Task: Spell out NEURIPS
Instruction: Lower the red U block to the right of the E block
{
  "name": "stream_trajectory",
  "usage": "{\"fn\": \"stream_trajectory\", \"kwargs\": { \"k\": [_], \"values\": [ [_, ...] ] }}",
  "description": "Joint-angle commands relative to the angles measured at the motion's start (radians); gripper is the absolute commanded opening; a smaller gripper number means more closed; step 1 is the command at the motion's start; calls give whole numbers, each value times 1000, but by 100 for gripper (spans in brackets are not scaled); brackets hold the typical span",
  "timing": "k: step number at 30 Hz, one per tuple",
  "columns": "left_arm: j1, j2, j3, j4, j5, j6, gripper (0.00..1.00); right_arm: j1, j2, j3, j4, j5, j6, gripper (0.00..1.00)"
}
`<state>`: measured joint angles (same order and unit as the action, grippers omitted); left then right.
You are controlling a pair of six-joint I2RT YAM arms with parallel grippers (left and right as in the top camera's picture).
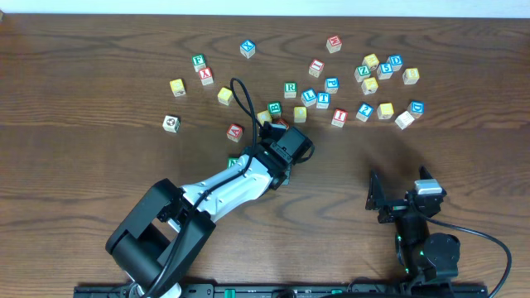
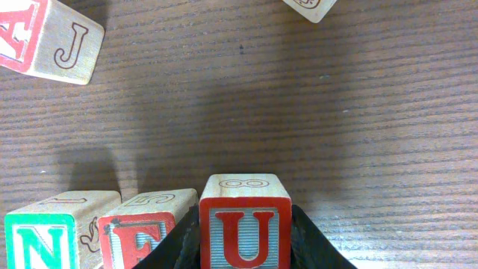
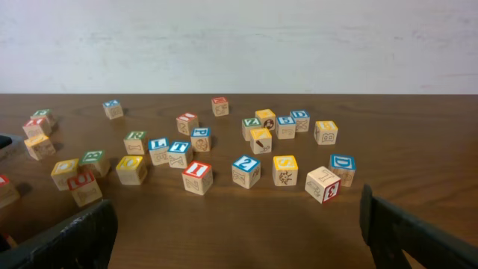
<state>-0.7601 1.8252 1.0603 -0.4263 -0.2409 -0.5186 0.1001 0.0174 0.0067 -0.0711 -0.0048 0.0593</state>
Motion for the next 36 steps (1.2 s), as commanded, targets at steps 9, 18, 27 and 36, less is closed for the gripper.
{"fn": "stream_trajectory", "kwargs": {
  "k": [9,18,27,36],
  "values": [
    [3,8,-14,-9,-2,29,8,5,-5,-1,-5,-2,7,99],
    [5,8,-14,-13,-2,37,8,5,-5,-1,-5,-2,7,99],
    [14,6,-14,-14,-2,52,8,5,-5,-1,-4,-2,7,99],
    [23,4,-14,-13,-2,55,8,5,-5,-1,-5,-2,7,99]
  ]
}}
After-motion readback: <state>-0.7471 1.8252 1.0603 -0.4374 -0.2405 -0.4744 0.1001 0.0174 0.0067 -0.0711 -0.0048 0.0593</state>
